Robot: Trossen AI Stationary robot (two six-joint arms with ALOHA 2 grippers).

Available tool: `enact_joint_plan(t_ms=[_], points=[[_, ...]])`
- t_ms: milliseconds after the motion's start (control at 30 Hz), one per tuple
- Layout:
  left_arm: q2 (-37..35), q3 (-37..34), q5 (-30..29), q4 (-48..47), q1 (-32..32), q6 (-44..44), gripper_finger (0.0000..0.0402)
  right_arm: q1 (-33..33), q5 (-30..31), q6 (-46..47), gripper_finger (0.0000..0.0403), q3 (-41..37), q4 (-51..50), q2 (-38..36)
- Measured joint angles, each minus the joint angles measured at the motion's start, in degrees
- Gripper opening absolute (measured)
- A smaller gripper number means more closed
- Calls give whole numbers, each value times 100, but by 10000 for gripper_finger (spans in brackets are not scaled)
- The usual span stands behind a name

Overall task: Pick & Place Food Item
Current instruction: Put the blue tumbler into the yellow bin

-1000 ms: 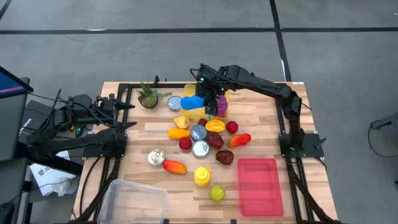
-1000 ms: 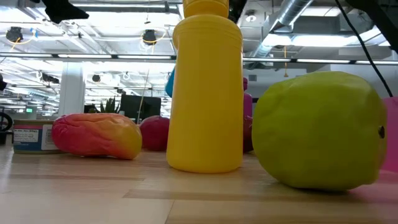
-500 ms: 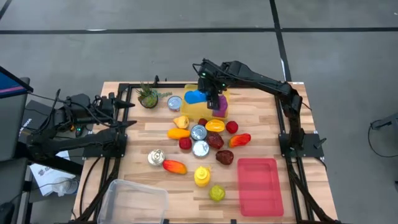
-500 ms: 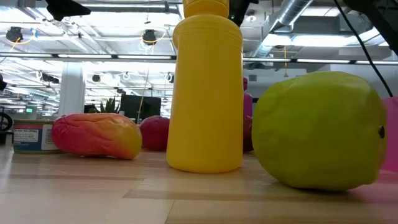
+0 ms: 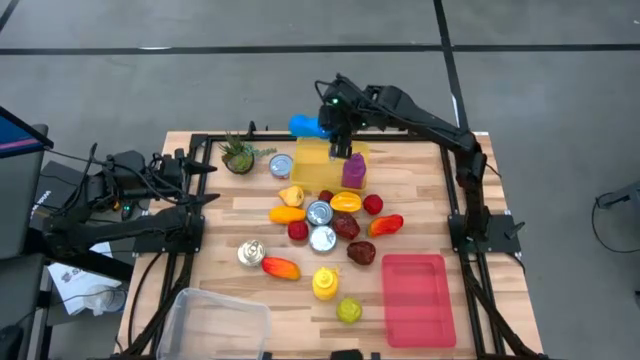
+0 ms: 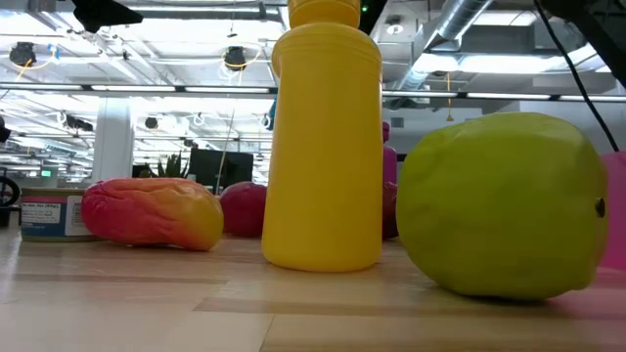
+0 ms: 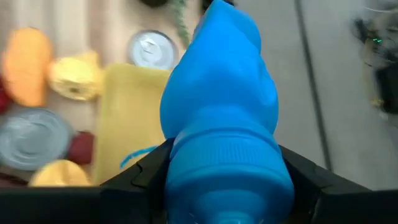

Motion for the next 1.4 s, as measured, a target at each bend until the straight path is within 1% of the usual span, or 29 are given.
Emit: enact_joint_plan(t_ms=[67, 333, 467, 567, 633, 767, 833, 1000, 1400], points=[[0, 0, 0, -2, 0, 0, 365, -95, 156, -37, 194, 138, -143, 0], [0, 0, 0, -7, 0, 0, 365, -758, 161, 400, 194, 198, -1205, -3], [0, 0, 0, -7, 0, 0, 365, -1013, 57, 490, 194, 160, -1502, 3], [0, 0, 0, -7, 0, 0, 365, -1211, -269, 548, 194, 155, -1740, 0], [0, 0, 0, -7, 0, 0, 365, -1311, -448, 573, 194, 59, -1707, 0], [0, 0, 0, -7, 0, 0, 365, -1463, -590, 629, 194, -192, -1763, -1], [0, 0, 0, -7, 0, -1, 365, -1477, -777, 616, 194, -376, -1726, -4], [0, -1, 0, -7, -1, -2, 365, -1480, -953, 559, 194, -723, -1650, 0], [0, 0, 0, -4, 0, -2, 365, -1515, -984, 323, 194, -1417, -1416, -2]])
